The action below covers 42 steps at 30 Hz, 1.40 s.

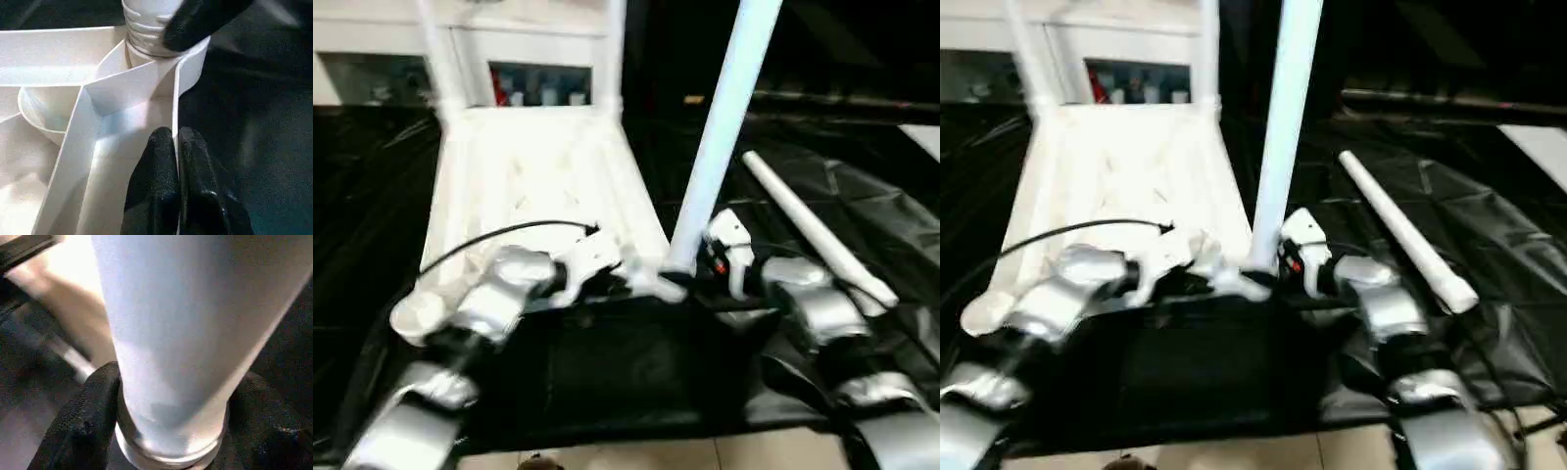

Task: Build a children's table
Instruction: Rotate leg to tighten

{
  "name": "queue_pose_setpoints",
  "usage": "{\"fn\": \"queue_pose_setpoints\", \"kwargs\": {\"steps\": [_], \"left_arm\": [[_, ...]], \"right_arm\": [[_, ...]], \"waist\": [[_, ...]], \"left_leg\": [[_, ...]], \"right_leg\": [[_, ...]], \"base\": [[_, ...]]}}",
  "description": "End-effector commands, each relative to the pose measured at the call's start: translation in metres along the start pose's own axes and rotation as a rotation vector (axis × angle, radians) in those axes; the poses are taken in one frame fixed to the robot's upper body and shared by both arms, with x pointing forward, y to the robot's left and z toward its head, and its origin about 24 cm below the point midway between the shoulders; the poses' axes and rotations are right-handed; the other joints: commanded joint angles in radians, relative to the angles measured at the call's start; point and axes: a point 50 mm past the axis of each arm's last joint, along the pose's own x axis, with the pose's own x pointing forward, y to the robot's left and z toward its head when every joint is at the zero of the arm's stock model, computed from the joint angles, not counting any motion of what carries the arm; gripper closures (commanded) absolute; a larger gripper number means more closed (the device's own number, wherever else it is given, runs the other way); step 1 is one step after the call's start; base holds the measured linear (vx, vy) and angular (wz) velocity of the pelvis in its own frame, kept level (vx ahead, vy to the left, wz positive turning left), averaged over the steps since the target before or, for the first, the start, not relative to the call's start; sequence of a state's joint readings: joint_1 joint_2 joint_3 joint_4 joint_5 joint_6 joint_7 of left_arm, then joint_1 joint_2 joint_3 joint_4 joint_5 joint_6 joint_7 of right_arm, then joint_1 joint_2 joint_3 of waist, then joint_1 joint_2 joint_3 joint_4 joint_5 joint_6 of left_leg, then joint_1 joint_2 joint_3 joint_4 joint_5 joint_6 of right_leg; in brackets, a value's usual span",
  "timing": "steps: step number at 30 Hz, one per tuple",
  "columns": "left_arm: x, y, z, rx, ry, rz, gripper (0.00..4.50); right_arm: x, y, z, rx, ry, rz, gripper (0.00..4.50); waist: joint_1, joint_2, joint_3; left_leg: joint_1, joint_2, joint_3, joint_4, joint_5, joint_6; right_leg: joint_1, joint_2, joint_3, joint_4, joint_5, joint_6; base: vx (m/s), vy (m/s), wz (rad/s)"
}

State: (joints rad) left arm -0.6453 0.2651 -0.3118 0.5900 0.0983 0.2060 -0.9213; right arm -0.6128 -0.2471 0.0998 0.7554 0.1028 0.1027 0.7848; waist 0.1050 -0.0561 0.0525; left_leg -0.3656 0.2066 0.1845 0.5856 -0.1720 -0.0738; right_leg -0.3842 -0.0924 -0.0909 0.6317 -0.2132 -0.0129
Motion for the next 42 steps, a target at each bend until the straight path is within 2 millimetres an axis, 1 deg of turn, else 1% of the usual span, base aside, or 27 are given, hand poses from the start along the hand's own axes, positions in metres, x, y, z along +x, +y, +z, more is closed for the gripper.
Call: {"fn": "queue_pose_setpoints", "kwargs": {"steps": [1, 2, 3, 5, 6, 8, 10, 11, 13, 14, 16, 17, 18, 19, 20, 22, 24, 26, 29, 30, 31, 34, 36, 37, 39, 41, 42], "left_arm": [[0.007, 0.009, 0.007, -0.097, -0.044, 0.142, 4.5], [0.013, 0.009, 0.011, -0.131, -0.045, 0.183, 4.5], [0.018, 0.01, 0.014, -0.152, -0.048, 0.212, 4.5], [0.03, 0.006, 0.023, -0.176, -0.051, 0.245, 4.5], [0.035, 0.003, 0.026, -0.179, -0.048, 0.254, 4.5], [0.044, -0.003, 0.031, -0.165, -0.037, 0.238, 4.5], [0.048, -0.007, 0.032, -0.136, -0.023, 0.218, 4.5], [0.049, -0.007, 0.032, -0.125, -0.017, 0.211, 4.5], [0.046, -0.005, 0.03, -0.114, -0.01, 0.207, 4.5], [0.044, -0.004, 0.029, -0.111, -0.008, 0.208, 4.5], [0.04, -0.001, 0.027, -0.101, -0.007, 0.206, 4.5], [0.038, 0.001, 0.026, -0.094, -0.008, 0.205, 4.5], [0.036, 0.002, 0.025, -0.08, -0.016, 0.195, 4.5], [0.032, 0.004, 0.023, -0.068, -0.018, 0.185, 4.5], [0.03, 0.004, 0.022, -0.056, -0.021, 0.175, 4.5], [0.022, 0.004, 0.017, -0.007, -0.029, 0.119, 4.5], [0.007, 0.002, 0.007, 0.035, -0.039, 0.025, 4.5], [0.005, 0.002, 0.004, 0.037, -0.033, 0.014, 4.5], [-0.003, 0.001, -0.002, 0.05, -0.022, -0.05, 4.5], [-0.006, 0.0, -0.003, 0.067, -0.023, -0.074, 4.5], [-0.011, -0.002, -0.004, 0.081, -0.034, -0.117, 4.5], [-0.015, -0.006, -0.001, 0.08, -0.068, -0.17, 4.5], [-0.016, -0.008, 0.0, 0.079, -0.079, -0.189, 4.5], [-0.016, -0.01, 0.001, 0.085, -0.082, -0.201, 4.5], [-0.016, -0.01, 0.0, 0.088, -0.081, -0.202, 4.5], [-0.015, -0.01, 0.0, 0.091, -0.079, -0.197, 4.5], [-0.015, -0.01, 0.0, 0.092, -0.079, -0.196, 4.5]], "right_arm": [[0.001, -0.004, -0.027, 0.094, 0.111, -0.157, 1.77], [0.004, -0.006, -0.029, 0.147, 0.114, -0.237, 1.77], [0.006, -0.006, -0.03, 0.185, 0.114, -0.293, 1.78], [0.014, -0.007, -0.029, 0.256, 0.111, -0.412, 1.78], [0.017, -0.007, -0.027, 0.275, 0.108, -0.446, 1.78], [0.024, -0.005, -0.019, 0.279, 0.079, -0.482, 1.78], [0.03, -0.002, -0.011, 0.238, 0.061, -0.475, 1.78], [0.032, -0.001, -0.007, 0.194, 0.05, -0.464, 1.78], [0.035, 0.002, 0.001, 0.162, 0.002, -0.413, 1.78], [0.035, 0.002, 0.003, 0.159, -0.013, -0.4, 1.22], [0.035, 0.004, 0.007, 0.165, -0.04, -0.343, 1.08], [0.034, 0.003, 0.008, 0.158, -0.048, -0.333, 1.06], [0.033, 0.003, 0.009, 0.142, -0.051, -0.316, 0.99], [0.03, 0.001, 0.01, 0.119, -0.048, -0.28, 0.87], [0.028, 0.001, 0.01, 0.103, -0.045, -0.259, 0.74], [0.017, -0.005, 0.011, 0.045, -0.034, -0.191, 0.74], [-0.005, -0.01, 0.015, -0.011, -0.04, -0.031, 0.74], [-0.009, -0.01, 0.016, -0.019, -0.039, 0.002, 0.74], [-0.022, -0.014, 0.016, -0.069, -0.015, 0.059, 0.74], [-0.025, -0.014, 0.016, -0.081, -0.01, 0.085, 0.74], [-0.03, -0.012, 0.015, -0.091, 0.005, 0.143, 0.74], [-0.033, -0.009, 0.014, -0.103, 0.028, 0.206, 0.74], [-0.033, -0.006, 0.013, -0.112, 0.042, 0.235, 0.74], [-0.031, -0.002, 0.012, -0.134, 0.066, 0.261, 0.74], [-0.029, -0.001, 0.011, -0.144, 0.074, 0.269, 0.74], [-0.024, 0.002, 0.01, -0.158, 0.08, 0.278, 0.74], [-0.024, 0.003, 0.01, -0.157, 0.08, 0.28, 0.74]], "waist": [[-0.006, -0.009, -0.056], [-0.005, -0.001, -0.058], [-0.009, 0.001, -0.058], [-0.01, -0.003, -0.061], [-0.014, 0.006, -0.063], [-0.013, 0.008, -0.068], [-0.013, 0.012, -0.068], [-0.014, 0.01, -0.07], [-0.014, 0.011, -0.068], [-0.013, 0.007, -0.067], [-0.014, 0.009, -0.066], [-0.013, 0.004, -0.065], [-0.013, 0.008, -0.064], [-0.012, 0.001, -0.064], [-0.01, 0.003, -0.063], [-0.012, 0.0, -0.064], [-0.009, 0.001, -0.064], [-0.007, 0.002, -0.064], [-0.009, -0.001, -0.063], [-0.007, 0.002, -0.062], [-0.007, -0.002, -0.061], [-0.003, -0.006, -0.061], [-0.002, -0.003, -0.06], [-0.001, -0.01, -0.06], [0.002, -0.006, -0.06], [0.007, -0.012, -0.06], [0.009, -0.011, -0.06]], "left_leg": [[0.013, 0.032, -0.009, -0.073, -0.201, -0.01], [0.016, 0.034, -0.013, -0.073, -0.213, -0.018], [0.013, 0.032, -0.012, -0.073, -0.209, -0.019], [0.011, 0.029, -0.011, -0.071, -0.197, -0.017], [0.011, 0.03, -0.011, -0.071, -0.181, -0.016], [0.008, 0.027, -0.01, -0.066, -0.15, -0.001], [0.007, 0.027, -0.009, -0.065, -0.141, 0.007], [0.006, 0.026, -0.009, -0.064, -0.134, 0.014], [0.005, 0.026, -0.008, -0.064, -0.137, 0.021], [0.006, 0.027, -0.007, -0.065, -0.151, 0.026], [0.008, 0.028, -0.008, -0.066, -0.179, 0.03], [0.007, 0.029, -0.008, -0.067, -0.179, 0.031], [0.006, 0.029, -0.009, -0.068, -0.18, 0.031], [0.007, 0.03, -0.008, -0.068, -0.18, 0.031], [0.006, 0.029, -0.009, -0.067, -0.174, 0.035], [0.002, 0.03, -0.01, -0.067, -0.169, 0.04], [0.003, 0.033, -0.009, -0.065, -0.158, 0.054], [0.004, 0.033, -0.008, -0.064, -0.15, 0.067], [0.006, 0.035, -0.008, -0.066, -0.16, 0.059], [0.008, 0.035, -0.008, -0.067, -0.167, 0.052], [0.007, 0.035, -0.008, -0.066, -0.169, 0.052], [0.006, 0.036, -0.007, -0.066, -0.159, 0.059], [0.008, 0.037, -0.006, -0.066, -0.161, 0.054], [0.006, 0.037, -0.007, -0.067, -0.155, 0.054], [0.008, 0.037, -0.006, -0.066, -0.15, 0.051], [0.008, 0.036, -0.004, -0.065, -0.143, 0.05], [0.008, 0.037, -0.005, -0.066, -0.141, 0.048]], "right_leg": [[0.036, -0.067, 0.058, -0.089, -0.265, -0.172], [0.035, -0.07, 0.057, -0.091, -0.276, -0.17], [0.035, -0.068, 0.058, -0.091, -0.266, -0.17], [0.037, -0.066, 0.058, -0.09, -0.232, -0.17], [0.036, -0.064, 0.059, -0.087, -0.187, -0.178], [0.042, -0.063, 0.057, -0.08, -0.109, -0.191], [0.042, -0.061, 0.057, -0.078, -0.077, -0.198], [0.044, -0.061, 0.056, -0.075, -0.054, -0.204], [0.045, -0.061, 0.056, -0.076, -0.042, -0.209], [0.045, -0.062, 0.055, -0.078, -0.059, -0.211], [0.044, -0.062, 0.056, -0.084, -0.104, -0.205], [0.045, -0.063, 0.056, -0.084, -0.109, -0.204], [0.045, -0.064, 0.056, -0.084, -0.12, -0.202], [0.044, -0.064, 0.056, -0.086, -0.124, -0.2], [0.046, -0.064, 0.055, -0.086, -0.129, -0.195], [0.047, -0.065, 0.055, -0.084, -0.129, -0.19], [0.046, -0.065, 0.057, -0.082, -0.105, -0.191], [0.045, -0.062, 0.056, -0.077, -0.075, -0.203], [0.042, -0.063, 0.056, -0.077, -0.092, -0.215], [0.041, -0.064, 0.056, -0.078, -0.103, -0.219], [0.041, -0.064, 0.056, -0.079, -0.109, -0.217], [0.042, -0.065, 0.057, -0.076, -0.097, -0.22], [0.039, -0.066, 0.056, -0.077, -0.113, -0.224], [0.04, -0.066, 0.056, -0.075, -0.115, -0.222], [0.038, -0.066, 0.057, -0.076, -0.117, -0.219], [0.037, -0.067, 0.058, -0.075, -0.114, -0.218], [0.038, -0.068, 0.058, -0.074, -0.116, -0.215]], "base": [[0.0, 0.0, 0.0], [0.0, 0.0, 0.0], [0.0, 0.0, 0.0], [0.0, 0.0, 0.0], [0.0, 0.0, 0.0], [0.0, 0.0, 0.0], [0.0, 0.0, 0.0], [0.0, 0.0, 0.0], [0.0, 0.0, 0.0], [0.0, 0.0, 0.0], [0.0, 0.0, 0.0], [0.0, 0.0, 0.0], [0.0, 0.0, 0.0], [0.0, 0.0, 0.0], [0.0, 0.0, 0.0], [0.0, 0.0, 0.0], [0.0, 0.0, 0.0], [0.0, 0.0, 0.0], [0.0, 0.0, 0.0], [0.0, 0.0, 0.0], [0.0, 0.0, 0.0], [0.0, 0.0, 0.0], [0.0, 0.0, 0.0], [0.0, 0.0, 0.0], [0.0, 0.0, 0.0], [0.0, 0.0, 0.0], [0.0, 0.0, 0.0]]}}
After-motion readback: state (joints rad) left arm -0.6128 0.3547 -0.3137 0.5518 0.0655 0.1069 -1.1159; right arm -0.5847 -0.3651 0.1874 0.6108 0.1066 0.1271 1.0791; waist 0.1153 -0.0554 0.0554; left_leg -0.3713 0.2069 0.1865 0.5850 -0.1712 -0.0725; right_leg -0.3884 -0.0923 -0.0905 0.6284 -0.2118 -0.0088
